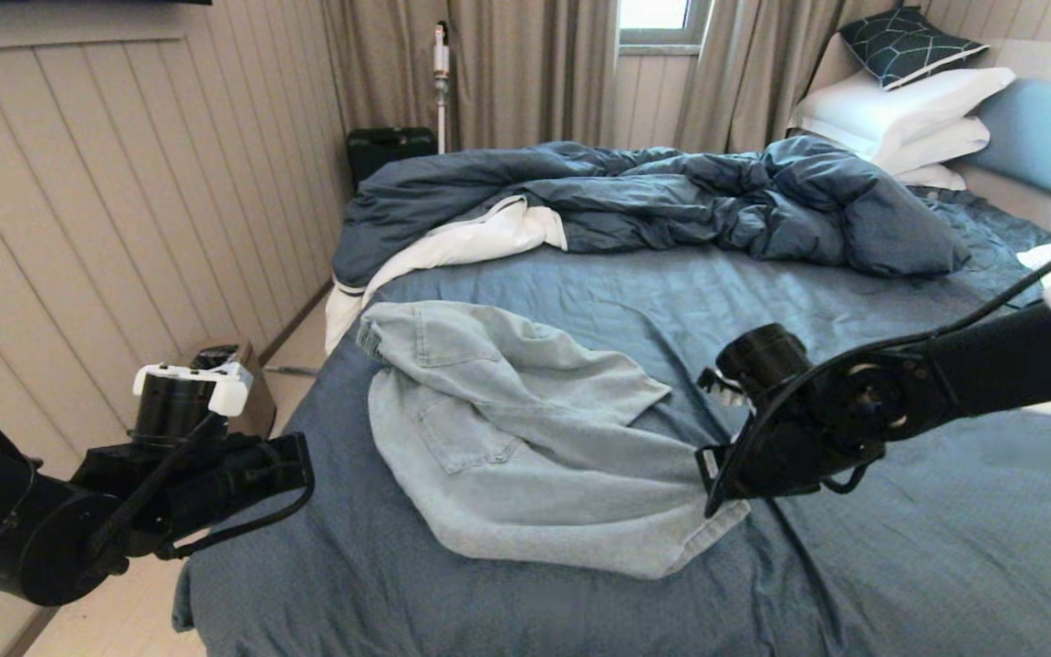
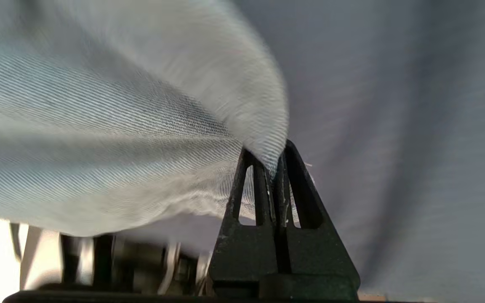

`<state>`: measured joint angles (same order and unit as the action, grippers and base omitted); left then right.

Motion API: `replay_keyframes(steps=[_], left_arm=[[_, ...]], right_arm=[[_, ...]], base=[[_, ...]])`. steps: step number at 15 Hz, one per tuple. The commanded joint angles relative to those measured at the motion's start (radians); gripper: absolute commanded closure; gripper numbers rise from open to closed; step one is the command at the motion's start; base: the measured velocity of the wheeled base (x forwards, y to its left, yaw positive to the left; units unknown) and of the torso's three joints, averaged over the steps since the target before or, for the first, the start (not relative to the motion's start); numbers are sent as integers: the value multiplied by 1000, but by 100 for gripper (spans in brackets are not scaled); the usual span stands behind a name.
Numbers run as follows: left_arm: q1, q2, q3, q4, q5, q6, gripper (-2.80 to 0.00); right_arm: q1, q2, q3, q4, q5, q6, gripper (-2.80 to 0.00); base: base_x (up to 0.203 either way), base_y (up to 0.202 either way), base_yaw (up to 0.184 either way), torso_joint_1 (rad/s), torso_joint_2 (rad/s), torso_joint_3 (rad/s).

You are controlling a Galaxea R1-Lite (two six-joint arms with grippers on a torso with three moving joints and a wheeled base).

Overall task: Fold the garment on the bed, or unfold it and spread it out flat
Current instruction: Unford the blue shorts

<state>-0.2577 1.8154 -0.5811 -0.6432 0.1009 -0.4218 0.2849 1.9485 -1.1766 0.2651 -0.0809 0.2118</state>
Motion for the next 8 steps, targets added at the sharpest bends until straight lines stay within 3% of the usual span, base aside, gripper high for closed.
replay_keyframes(steps=[1, 8], left_arm=[[-2, 5, 3, -6, 0, -3, 0], [-8, 15, 4, -6, 2, -3, 0]], right_arm=[[-101, -24, -70, 5, -6, -24, 0], [-285, 160, -382, 82, -12, -73, 0]], base=[[0, 0, 0, 0, 0, 0], [0, 0, 0, 0, 0, 0]])
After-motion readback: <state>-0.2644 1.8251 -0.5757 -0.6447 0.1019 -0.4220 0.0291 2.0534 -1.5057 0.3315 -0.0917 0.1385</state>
